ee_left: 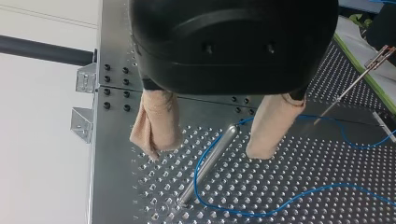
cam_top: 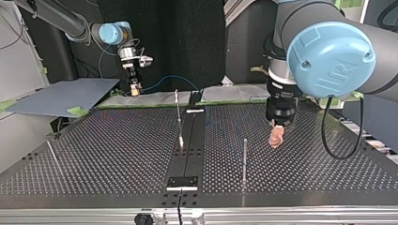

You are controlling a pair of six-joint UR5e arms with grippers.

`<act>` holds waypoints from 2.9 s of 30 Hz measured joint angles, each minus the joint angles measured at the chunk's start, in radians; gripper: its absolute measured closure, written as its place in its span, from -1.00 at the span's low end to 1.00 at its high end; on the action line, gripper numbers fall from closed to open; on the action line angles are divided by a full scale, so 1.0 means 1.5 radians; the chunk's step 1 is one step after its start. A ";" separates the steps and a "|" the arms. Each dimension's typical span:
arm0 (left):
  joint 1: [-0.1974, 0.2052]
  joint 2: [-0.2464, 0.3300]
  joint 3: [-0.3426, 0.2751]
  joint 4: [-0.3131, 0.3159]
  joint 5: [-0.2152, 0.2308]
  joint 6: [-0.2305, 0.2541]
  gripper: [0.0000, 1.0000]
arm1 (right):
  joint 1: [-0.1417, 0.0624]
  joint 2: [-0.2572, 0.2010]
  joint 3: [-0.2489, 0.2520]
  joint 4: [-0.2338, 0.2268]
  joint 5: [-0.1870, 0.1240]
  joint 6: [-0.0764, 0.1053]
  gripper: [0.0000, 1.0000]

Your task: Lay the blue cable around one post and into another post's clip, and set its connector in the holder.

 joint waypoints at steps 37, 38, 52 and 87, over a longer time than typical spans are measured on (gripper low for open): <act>-0.093 0.036 -0.127 0.120 -0.017 -0.114 -1.00 | 0.003 0.000 0.000 0.002 0.002 0.000 1.00; -0.098 0.031 -0.132 0.125 -0.019 -0.119 -1.00 | 0.003 0.000 0.000 0.001 0.002 0.000 1.00; -0.177 -0.048 -0.211 0.204 -0.053 -0.198 -1.00 | 0.003 0.000 -0.001 0.002 0.002 -0.002 1.00; -0.311 -0.260 -0.424 0.417 -0.119 -0.290 -1.00 | 0.033 -0.083 0.000 0.092 -0.001 -0.039 1.00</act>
